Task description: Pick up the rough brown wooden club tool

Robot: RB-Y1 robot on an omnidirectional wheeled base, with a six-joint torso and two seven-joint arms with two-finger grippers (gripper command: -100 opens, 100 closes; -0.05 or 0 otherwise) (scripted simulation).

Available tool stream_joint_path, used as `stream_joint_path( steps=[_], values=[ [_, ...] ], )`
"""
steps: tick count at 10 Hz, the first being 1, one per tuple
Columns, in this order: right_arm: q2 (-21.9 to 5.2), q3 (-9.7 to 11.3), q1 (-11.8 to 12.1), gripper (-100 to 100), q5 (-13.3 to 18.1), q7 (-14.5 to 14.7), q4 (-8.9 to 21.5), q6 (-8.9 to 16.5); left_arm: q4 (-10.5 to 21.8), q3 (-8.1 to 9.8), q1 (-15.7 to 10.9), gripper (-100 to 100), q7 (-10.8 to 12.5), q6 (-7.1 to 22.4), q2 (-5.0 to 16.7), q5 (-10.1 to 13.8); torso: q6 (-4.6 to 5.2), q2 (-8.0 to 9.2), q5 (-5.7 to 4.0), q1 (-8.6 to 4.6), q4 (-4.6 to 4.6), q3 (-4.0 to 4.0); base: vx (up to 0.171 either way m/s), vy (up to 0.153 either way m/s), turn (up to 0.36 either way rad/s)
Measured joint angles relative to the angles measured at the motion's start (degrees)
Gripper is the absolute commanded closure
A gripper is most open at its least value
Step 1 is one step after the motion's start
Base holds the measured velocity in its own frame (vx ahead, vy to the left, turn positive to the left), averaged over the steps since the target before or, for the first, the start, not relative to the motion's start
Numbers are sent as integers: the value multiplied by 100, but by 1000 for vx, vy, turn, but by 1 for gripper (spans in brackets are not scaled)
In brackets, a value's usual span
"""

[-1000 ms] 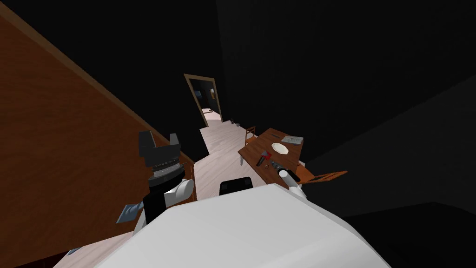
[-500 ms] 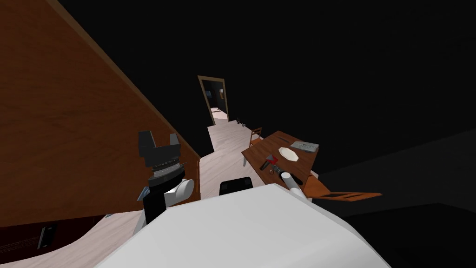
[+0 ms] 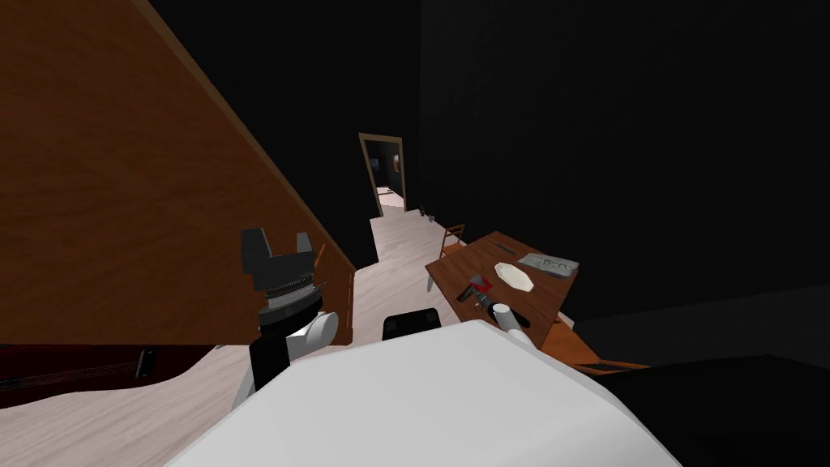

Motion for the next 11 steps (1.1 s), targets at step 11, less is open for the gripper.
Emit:
stream_joint_path(
  steps=[11],
  values=[
    [-100, -668, -302, -100, -775, -758, 1453, 987, 0, 1, 1, 0, 0, 0, 0, 0, 3, 3, -1, -5, 0, 2, 1, -40, 184]
  ],
)
